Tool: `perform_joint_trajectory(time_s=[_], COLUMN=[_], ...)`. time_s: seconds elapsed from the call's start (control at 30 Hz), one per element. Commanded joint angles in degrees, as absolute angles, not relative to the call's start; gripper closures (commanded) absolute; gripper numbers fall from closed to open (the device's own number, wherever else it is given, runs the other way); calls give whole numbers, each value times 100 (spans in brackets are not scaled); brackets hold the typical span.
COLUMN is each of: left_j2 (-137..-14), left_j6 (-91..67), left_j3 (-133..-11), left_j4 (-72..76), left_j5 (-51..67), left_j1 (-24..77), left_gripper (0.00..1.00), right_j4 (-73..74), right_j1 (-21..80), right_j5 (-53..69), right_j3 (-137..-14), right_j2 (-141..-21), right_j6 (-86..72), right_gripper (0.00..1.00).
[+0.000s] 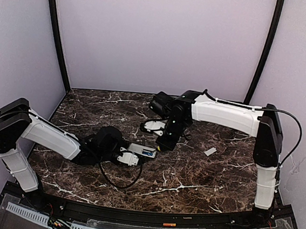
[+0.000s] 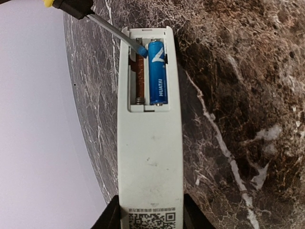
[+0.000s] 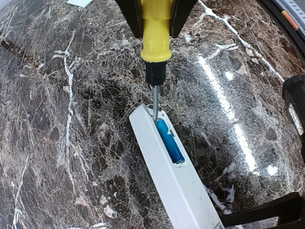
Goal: Unload the batteries from the remote control
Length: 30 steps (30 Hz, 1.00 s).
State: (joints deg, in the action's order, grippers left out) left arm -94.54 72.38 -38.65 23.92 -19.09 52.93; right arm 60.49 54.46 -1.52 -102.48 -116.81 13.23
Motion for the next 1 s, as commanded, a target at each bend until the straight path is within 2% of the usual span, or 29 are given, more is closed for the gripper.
perform_joint_trajectory(time_s=[0.0, 0.37, 0.83, 0.97], left_j2=[-9257, -9298, -9552, -9605], left_j6=[7266, 7732, 8391, 8422], left_j3=[-3923, -3680, -3445, -3454], left_j4=[2436, 3212, 4499, 4427], left_j5=[-1850, -2075, -2411, -2474], left_j1=[5330, 5372, 5463, 5462], left_gripper=[100, 100, 100, 100], right_j4=[6197, 6473, 6422, 6401], right_j1=[5511, 5401, 5194, 5135], right_j5=[-26, 810, 1173, 1144], right_j3=[-10414, -10763, -10955, -10957], right_j2=[-11979, -12290, -12694, -12755], right_j6=[1498, 1976, 2170, 2148], right_gripper=[100, 100, 100, 100])
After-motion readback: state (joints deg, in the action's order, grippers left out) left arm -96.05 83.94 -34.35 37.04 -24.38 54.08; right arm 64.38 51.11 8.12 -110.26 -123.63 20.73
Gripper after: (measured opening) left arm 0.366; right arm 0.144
